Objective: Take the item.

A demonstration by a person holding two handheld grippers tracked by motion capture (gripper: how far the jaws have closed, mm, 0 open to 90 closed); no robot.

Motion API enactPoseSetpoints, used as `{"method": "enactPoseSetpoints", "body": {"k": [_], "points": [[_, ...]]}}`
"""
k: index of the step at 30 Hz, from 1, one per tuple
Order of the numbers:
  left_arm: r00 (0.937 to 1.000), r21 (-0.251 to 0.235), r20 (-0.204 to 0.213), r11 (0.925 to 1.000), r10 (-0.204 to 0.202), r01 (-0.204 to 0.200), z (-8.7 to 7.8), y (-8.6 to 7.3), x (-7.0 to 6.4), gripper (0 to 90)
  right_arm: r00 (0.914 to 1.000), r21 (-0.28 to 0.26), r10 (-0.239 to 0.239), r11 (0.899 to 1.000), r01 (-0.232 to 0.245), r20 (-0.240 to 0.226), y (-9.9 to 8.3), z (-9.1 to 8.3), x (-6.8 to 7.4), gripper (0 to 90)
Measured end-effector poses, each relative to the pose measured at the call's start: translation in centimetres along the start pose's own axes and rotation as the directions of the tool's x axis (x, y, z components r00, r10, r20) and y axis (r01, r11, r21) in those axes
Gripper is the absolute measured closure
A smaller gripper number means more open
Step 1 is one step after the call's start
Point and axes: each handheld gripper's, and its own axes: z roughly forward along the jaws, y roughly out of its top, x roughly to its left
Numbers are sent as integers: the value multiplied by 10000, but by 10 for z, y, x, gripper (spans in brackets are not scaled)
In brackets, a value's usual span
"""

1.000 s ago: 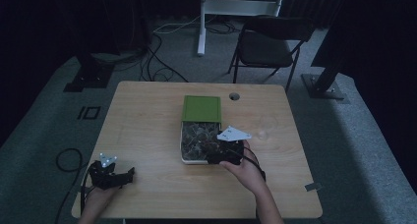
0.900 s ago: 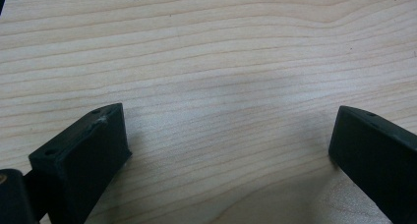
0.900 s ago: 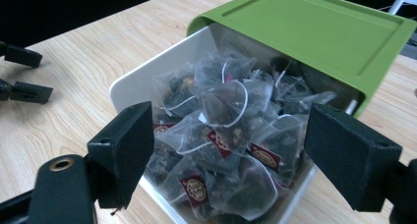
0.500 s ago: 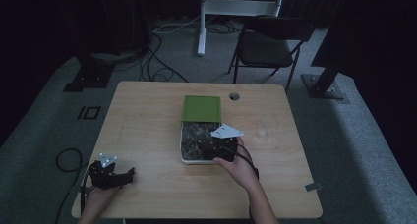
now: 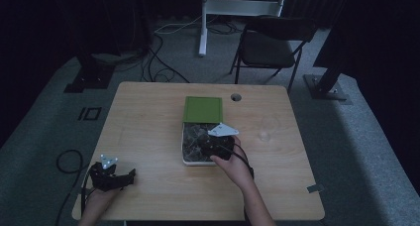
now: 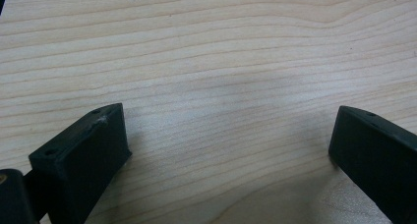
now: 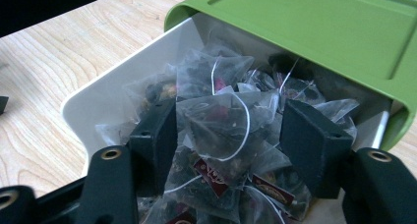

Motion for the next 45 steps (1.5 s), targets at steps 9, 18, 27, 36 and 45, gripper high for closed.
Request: {"method": "enactPoseSetpoints", "body": {"k": [9, 18, 27, 36, 45], "points": [[10000, 2, -3, 10000, 2, -2, 0, 0, 0, 19, 9996, 159, -140, 9998, 136, 246, 1, 5, 2, 531], [10000, -5, -4, 10000, 16, -16, 0, 0, 0, 20, 9988, 102, -388, 9992, 391, -302, 1, 0, -1, 678], [10000, -9, -5, 10000, -5, 5, 0, 0, 0, 20, 9958, -343, -585, 9978, 562, -703, 6, -8, 1, 723], [10000, -2, 0, 10000, -8, 8, 0, 0, 0, 19, 9932, -848, -193, 9963, 96, -1146, 12, -23, 0, 732], [10000, -19, 0, 10000, -22, 22, 0, 0, 0, 19, 9903, -1111, -51, 9938, -104, -1388, 19, -36, -4, 735]]}}
